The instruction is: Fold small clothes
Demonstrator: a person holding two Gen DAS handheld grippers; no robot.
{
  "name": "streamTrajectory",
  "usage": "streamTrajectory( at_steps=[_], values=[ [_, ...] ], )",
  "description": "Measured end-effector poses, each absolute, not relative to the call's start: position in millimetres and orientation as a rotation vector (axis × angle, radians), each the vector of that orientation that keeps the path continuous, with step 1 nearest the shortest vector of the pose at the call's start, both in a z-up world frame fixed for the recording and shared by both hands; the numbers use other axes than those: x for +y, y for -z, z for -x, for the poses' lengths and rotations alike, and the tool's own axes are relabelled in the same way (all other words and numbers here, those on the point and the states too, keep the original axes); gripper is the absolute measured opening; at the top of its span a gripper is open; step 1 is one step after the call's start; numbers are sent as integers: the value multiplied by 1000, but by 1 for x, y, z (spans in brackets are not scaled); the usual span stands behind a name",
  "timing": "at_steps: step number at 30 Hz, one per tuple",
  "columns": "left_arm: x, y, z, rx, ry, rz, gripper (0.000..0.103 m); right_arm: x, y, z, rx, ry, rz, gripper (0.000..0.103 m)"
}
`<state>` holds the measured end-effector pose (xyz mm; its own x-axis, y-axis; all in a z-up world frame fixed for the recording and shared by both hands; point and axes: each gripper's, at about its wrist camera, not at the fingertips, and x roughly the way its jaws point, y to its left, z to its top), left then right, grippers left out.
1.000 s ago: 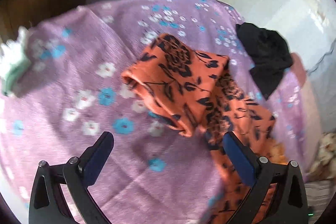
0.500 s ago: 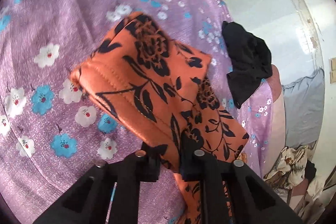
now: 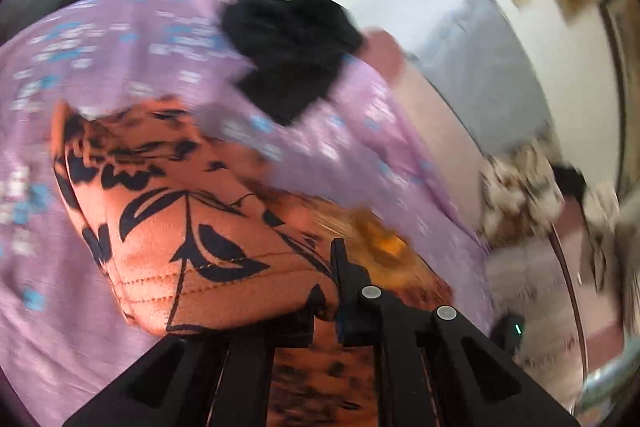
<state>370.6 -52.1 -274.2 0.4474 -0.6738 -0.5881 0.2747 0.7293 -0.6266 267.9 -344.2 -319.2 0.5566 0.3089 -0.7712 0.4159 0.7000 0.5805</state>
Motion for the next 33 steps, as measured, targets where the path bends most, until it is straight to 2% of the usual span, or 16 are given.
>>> streamTrajectory(
  at_steps=[5, 7, 9, 10, 11, 12, 18, 22, 26, 33],
  values=[
    [-133, 266, -339, 961, 787, 408, 7, -363, 312, -257, 950, 117, -883, 79],
    [-157, 263, -327, 992, 880, 388, 13, -373, 310, -252, 923, 124, -918, 80],
    [-172, 253, -313, 1012, 994, 360, 30, -381, 308, -248, 898, 128, -946, 80],
    [-176, 246, -307, 1013, 1048, 330, 51, -386, 306, -244, 875, 128, -970, 80],
    [-174, 240, -304, 990, 1074, 316, 66, -389, 305, -242, 860, 125, -986, 80],
    [-164, 232, -300, 941, 1089, 313, 69, -393, 305, -240, 844, 119, -1004, 80],
    [-67, 219, -328, 775, 847, 386, 80, -391, 301, -238, 804, 20, -1070, 80],
    [-8, 246, -360, 814, 459, 346, 80, -363, 306, -249, 850, -130, -1119, 80],
    [38, 280, -379, 914, 275, 447, 80, -333, 321, -263, 878, -243, -1201, 80],
    [46, 284, -373, 930, 234, 409, 80, -294, 341, -288, 900, -225, -1199, 80]
  ],
)
